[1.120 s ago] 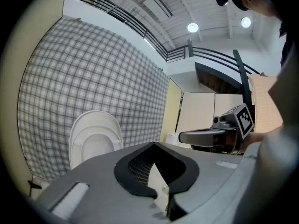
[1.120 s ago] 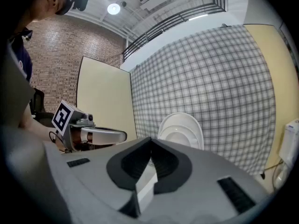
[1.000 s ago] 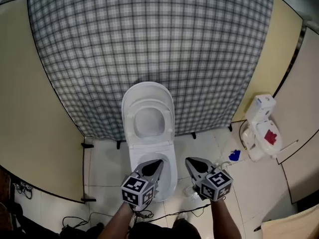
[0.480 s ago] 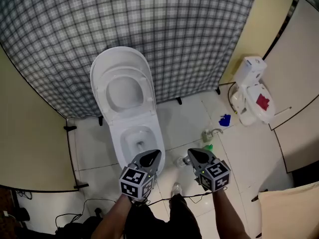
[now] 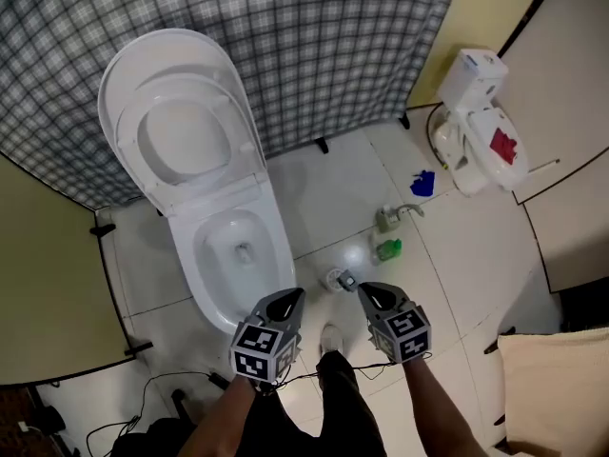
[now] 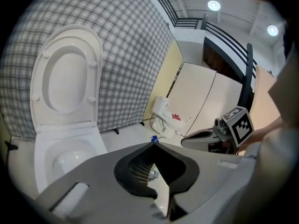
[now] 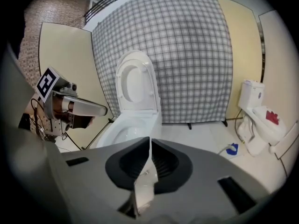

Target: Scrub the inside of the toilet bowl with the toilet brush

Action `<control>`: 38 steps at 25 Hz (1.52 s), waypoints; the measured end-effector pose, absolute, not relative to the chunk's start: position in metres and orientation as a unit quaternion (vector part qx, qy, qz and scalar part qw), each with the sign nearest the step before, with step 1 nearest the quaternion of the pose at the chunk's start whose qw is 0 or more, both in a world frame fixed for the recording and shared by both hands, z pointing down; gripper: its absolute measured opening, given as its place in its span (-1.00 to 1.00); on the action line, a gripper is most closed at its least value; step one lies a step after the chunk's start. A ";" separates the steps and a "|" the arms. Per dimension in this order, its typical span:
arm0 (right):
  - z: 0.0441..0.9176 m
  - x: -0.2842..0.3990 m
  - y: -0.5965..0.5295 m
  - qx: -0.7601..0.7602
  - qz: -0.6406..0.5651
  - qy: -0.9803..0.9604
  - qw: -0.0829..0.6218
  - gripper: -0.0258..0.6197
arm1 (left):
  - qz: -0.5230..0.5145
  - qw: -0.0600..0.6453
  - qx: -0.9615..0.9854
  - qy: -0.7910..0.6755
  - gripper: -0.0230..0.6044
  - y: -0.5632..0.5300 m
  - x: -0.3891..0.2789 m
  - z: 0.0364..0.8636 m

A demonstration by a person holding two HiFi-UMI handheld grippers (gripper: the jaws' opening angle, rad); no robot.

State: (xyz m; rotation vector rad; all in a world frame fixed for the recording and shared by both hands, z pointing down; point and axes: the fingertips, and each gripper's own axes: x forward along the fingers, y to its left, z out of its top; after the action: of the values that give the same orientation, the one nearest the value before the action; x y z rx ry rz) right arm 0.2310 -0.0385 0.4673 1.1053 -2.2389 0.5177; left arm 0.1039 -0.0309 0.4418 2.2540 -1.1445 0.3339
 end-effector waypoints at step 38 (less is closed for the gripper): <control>0.757 0.276 -0.068 0.359 0.245 -0.760 0.483 -0.25 | 0.137 0.382 0.792 -0.455 -0.91 0.016 0.127 0.588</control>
State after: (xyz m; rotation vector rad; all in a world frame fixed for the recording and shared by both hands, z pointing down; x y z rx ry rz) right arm 0.2761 -0.0676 0.7568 0.8754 -1.8516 0.5968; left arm 0.1267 0.0161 0.5881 2.0208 -1.1617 0.3493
